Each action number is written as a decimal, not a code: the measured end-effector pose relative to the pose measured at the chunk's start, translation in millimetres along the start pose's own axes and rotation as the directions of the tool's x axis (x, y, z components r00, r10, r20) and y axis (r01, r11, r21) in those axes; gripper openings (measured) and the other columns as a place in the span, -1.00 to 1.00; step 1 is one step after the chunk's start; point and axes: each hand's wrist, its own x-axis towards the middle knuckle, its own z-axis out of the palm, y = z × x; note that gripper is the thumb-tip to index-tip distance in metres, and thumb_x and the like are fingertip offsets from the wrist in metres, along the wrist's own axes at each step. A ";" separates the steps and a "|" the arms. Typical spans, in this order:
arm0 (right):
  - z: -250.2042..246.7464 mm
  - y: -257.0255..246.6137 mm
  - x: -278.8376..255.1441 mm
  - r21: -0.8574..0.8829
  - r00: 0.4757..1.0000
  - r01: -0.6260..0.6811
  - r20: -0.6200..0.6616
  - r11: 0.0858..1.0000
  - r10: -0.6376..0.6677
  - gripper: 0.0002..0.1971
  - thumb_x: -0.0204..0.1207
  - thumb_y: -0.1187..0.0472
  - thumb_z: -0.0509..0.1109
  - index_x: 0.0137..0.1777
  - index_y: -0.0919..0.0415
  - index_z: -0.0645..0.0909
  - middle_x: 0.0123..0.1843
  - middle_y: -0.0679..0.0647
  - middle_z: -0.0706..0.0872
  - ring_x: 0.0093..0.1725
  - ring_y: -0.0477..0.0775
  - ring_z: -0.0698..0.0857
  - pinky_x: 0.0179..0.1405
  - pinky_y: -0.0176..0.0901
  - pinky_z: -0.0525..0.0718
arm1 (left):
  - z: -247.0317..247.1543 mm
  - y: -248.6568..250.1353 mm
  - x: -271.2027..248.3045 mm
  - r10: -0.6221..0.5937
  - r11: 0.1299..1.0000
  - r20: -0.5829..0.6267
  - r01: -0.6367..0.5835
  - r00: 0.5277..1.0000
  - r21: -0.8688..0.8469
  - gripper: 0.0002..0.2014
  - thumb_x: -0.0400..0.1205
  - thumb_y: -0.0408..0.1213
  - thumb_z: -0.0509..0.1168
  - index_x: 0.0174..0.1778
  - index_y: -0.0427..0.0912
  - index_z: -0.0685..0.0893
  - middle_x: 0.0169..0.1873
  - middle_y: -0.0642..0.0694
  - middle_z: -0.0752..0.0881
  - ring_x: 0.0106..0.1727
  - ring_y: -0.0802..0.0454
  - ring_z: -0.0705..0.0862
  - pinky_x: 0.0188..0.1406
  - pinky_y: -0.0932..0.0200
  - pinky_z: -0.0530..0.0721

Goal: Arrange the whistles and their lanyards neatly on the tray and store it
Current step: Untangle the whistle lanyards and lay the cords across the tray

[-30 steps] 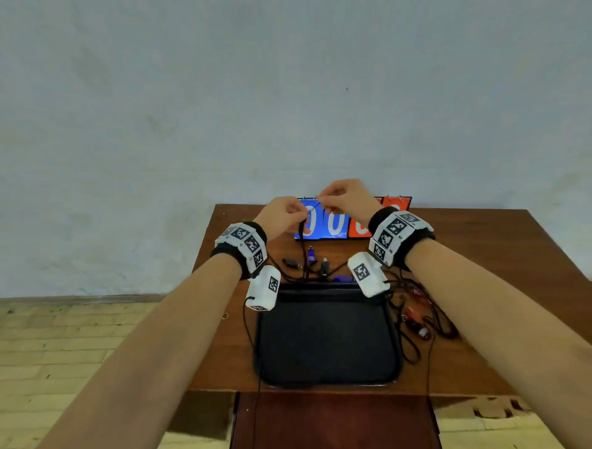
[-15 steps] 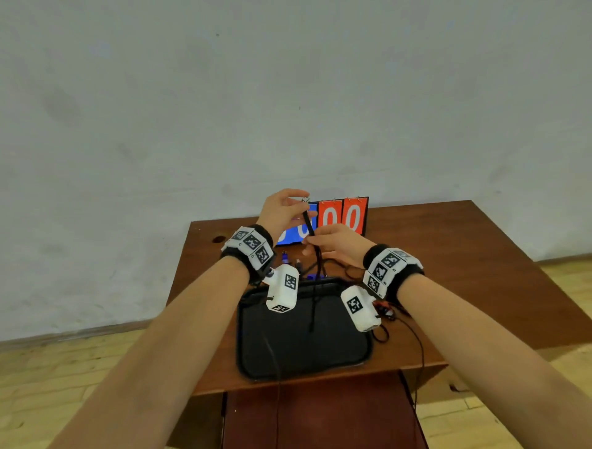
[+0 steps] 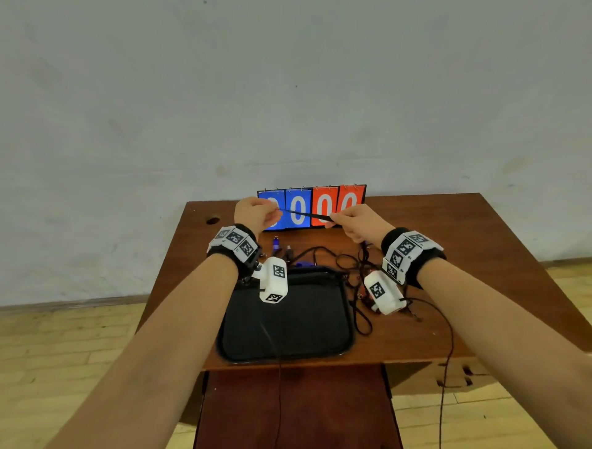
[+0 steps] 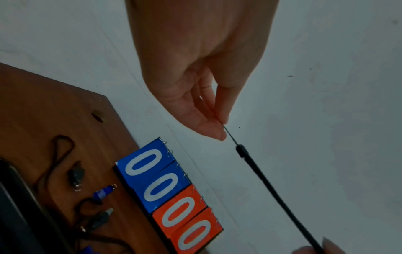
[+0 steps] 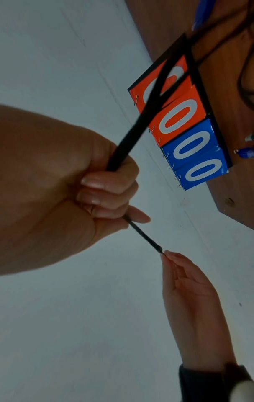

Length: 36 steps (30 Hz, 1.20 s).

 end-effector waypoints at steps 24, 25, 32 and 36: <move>-5.3 72.5 29.2 -0.166 0.989 -0.088 0.105 0.982 0.107 -0.76 0.62 0.21 0.32 0.00 0.40 0.73 -0.53 0.04 0.46 -0.61 -0.10 0.34 -0.59 -0.37 0.34 | -76.5 -84.6 11.6 0.034 0.982 -0.339 0.032 0.940 0.188 -0.84 0.59 -0.52 0.28 -0.23 -0.20 0.64 -0.29 -0.12 0.69 -0.34 0.09 0.71 -0.36 0.38 0.68; -6.5 81.8 29.1 -0.157 0.987 -0.111 0.097 0.981 0.127 -0.77 0.61 0.22 0.33 0.00 0.38 0.73 -0.52 0.06 0.47 -0.60 -0.09 0.36 -0.60 -0.37 0.35 | -81.3 -92.0 10.2 0.003 0.988 -0.372 0.054 0.928 0.144 -0.82 0.59 -0.53 0.27 -0.25 -0.19 0.63 -0.31 -0.14 0.69 -0.33 0.08 0.72 -0.35 0.36 0.69; -4.2 140.7 36.1 -0.147 0.969 -0.227 0.062 0.963 0.238 -0.85 0.54 0.26 0.43 -0.23 0.29 0.72 -0.52 0.06 0.57 -0.66 -0.18 0.45 -0.57 -0.37 0.43 | -127.8 -147.4 8.0 -0.085 0.964 -0.485 0.195 0.870 0.181 -0.79 0.55 -0.55 0.31 -0.31 -0.16 0.64 -0.38 -0.16 0.68 -0.34 0.03 0.70 -0.32 0.28 0.69; 8.1 164.2 45.5 -0.137 0.956 -0.290 -0.003 0.947 0.292 -0.86 0.53 0.31 0.43 -0.22 0.36 0.71 -0.58 0.02 0.60 -0.73 -0.23 0.43 -0.68 -0.40 0.39 | -156.8 -178.3 15.6 -0.118 0.928 -0.508 0.277 0.853 0.249 -0.91 0.53 -0.51 0.34 -0.20 -0.25 0.71 -0.35 -0.18 0.70 -0.33 0.06 0.70 -0.22 0.24 0.67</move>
